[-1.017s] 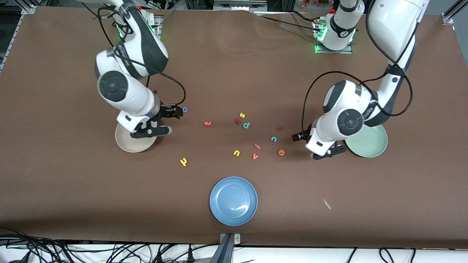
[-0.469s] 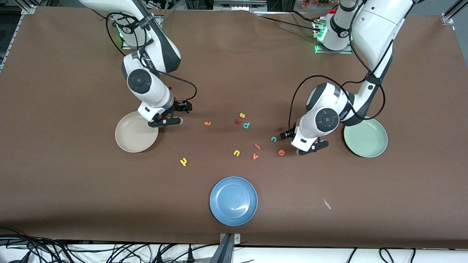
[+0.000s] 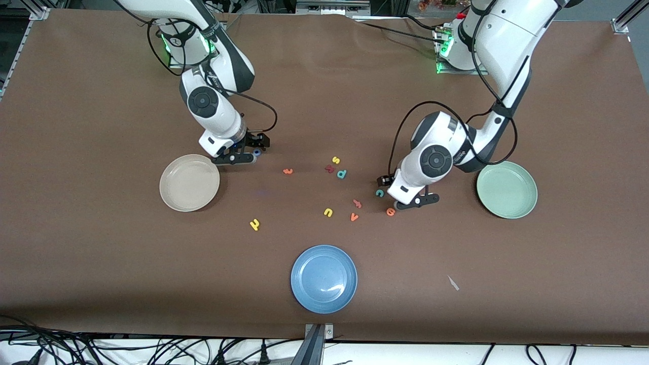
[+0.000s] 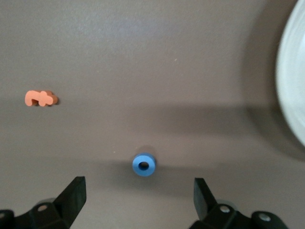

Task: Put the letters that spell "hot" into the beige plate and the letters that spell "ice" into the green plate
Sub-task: 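Reach the right gripper to the blue ring while the left gripper reaches the pink bar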

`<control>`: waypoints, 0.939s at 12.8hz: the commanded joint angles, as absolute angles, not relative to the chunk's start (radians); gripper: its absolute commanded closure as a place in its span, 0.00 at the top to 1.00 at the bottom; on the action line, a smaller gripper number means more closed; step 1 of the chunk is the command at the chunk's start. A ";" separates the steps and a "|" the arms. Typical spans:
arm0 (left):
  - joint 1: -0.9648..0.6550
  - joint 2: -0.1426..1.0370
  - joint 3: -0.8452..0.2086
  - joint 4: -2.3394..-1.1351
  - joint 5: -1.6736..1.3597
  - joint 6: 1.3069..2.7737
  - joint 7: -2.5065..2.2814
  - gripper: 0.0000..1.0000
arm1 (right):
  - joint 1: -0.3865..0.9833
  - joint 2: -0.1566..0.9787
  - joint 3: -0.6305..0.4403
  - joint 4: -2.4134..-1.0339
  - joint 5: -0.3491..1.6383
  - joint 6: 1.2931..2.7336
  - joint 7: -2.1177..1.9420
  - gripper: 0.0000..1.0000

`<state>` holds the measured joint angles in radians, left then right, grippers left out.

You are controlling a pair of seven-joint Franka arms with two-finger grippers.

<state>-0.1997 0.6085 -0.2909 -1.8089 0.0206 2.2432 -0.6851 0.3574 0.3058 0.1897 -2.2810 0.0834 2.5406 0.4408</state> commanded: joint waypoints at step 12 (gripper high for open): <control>-0.267 0.638 -0.298 -1.819 0.290 2.261 -0.595 0.69 | 0.357 0.380 0.210 -2.336 0.061 2.715 0.472 0.76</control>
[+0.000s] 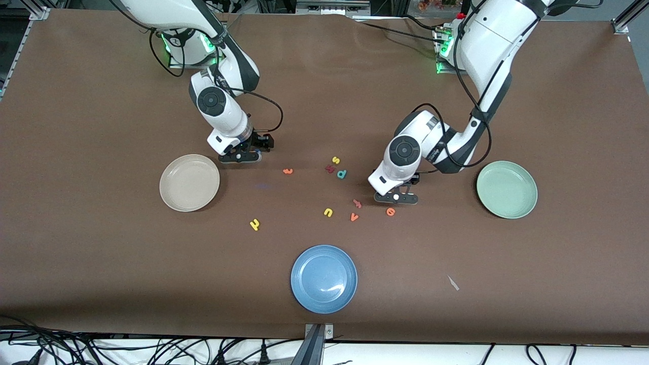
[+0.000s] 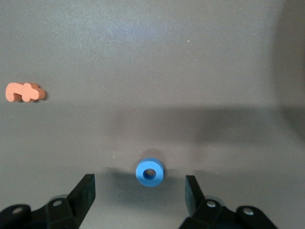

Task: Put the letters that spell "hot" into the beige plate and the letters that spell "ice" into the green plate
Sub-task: 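Close the right gripper on the blue ring while the left gripper grasps the pink bar, then carry the blue ring to the cream plate with the right gripper and release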

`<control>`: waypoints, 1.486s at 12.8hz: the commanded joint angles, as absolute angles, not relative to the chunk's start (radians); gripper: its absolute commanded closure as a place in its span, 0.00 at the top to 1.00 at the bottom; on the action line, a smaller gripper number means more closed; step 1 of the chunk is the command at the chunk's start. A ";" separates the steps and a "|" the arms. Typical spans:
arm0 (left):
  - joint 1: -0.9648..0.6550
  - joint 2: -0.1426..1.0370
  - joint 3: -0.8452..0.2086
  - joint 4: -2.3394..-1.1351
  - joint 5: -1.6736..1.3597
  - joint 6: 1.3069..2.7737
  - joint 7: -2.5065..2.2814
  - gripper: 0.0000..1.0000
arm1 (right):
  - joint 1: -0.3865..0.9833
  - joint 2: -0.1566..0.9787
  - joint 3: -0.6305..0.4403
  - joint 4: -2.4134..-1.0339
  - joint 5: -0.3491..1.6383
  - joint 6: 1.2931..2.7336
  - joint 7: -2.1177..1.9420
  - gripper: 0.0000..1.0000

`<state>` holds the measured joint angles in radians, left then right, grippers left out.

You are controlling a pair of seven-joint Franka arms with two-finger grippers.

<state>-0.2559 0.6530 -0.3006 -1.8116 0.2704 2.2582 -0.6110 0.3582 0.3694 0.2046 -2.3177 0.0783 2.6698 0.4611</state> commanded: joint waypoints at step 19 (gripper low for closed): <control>-0.238 0.617 -0.304 -1.882 0.314 2.319 -0.629 0.00 | 0.247 0.204 0.201 -2.310 0.061 2.476 0.251 0.24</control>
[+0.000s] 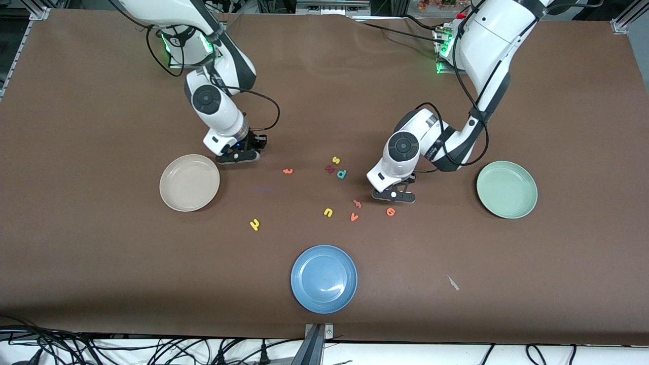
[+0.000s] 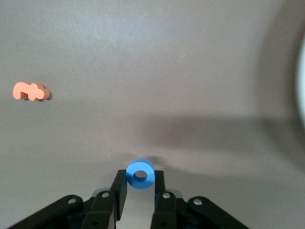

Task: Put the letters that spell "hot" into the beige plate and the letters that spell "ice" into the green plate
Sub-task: 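Carry the blue ring to the cream plate with the right gripper and release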

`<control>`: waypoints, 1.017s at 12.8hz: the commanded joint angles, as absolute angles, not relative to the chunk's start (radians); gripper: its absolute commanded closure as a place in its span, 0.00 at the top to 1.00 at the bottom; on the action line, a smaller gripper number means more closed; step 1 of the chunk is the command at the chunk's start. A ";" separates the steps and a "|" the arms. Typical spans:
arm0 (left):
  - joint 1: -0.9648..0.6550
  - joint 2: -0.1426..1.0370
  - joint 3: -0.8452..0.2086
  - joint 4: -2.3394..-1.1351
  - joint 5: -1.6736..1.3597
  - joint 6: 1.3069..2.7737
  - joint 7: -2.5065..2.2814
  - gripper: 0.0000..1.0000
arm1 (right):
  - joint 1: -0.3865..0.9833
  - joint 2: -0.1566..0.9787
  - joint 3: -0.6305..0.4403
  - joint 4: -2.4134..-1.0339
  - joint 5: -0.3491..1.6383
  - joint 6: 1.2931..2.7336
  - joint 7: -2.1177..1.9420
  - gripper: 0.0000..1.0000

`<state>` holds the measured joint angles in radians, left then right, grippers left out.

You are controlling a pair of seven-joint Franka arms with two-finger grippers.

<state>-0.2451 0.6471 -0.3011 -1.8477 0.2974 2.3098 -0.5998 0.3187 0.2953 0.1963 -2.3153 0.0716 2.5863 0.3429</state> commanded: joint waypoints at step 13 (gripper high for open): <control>-0.046 0.496 -0.308 -1.744 0.135 1.953 -0.392 0.00 | 0.002 0.239 0.156 -2.218 0.043 2.379 -0.172 0.91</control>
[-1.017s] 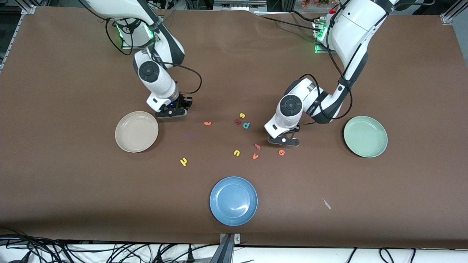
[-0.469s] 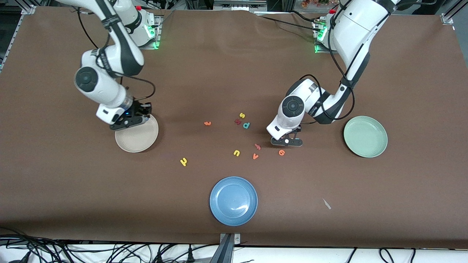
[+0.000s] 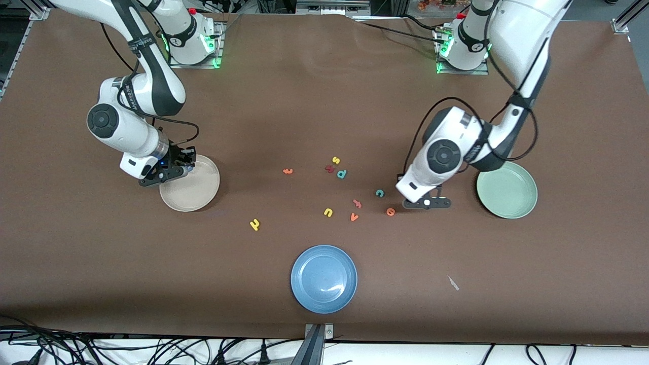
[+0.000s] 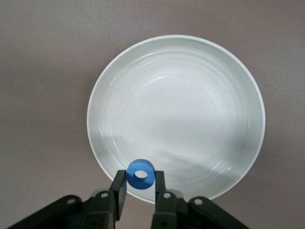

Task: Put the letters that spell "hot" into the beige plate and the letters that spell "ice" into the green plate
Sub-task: 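Carry the blue ring to the cream plate with the right gripper and release, then release the pink bar onto the green plate while the right gripper moves toward yellow letter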

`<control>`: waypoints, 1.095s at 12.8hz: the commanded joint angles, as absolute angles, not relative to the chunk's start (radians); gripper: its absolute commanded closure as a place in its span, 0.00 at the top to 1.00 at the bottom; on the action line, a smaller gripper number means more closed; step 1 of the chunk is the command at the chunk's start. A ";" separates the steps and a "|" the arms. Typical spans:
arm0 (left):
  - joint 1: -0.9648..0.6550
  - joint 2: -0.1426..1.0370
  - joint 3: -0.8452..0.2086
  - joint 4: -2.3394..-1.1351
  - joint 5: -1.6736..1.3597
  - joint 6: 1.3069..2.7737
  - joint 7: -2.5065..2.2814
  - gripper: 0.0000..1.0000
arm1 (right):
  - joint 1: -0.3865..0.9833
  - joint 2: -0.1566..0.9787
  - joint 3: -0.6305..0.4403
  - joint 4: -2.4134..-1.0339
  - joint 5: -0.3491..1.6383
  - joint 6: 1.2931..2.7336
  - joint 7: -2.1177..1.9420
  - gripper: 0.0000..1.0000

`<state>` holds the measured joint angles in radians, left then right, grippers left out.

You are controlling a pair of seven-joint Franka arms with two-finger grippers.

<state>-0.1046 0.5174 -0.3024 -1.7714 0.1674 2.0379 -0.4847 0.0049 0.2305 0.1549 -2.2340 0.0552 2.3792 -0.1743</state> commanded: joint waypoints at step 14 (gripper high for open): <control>0.337 0.623 -0.298 -1.727 0.261 1.994 0.026 0.22 | 0.256 0.625 0.134 -1.717 0.048 2.367 0.164 0.92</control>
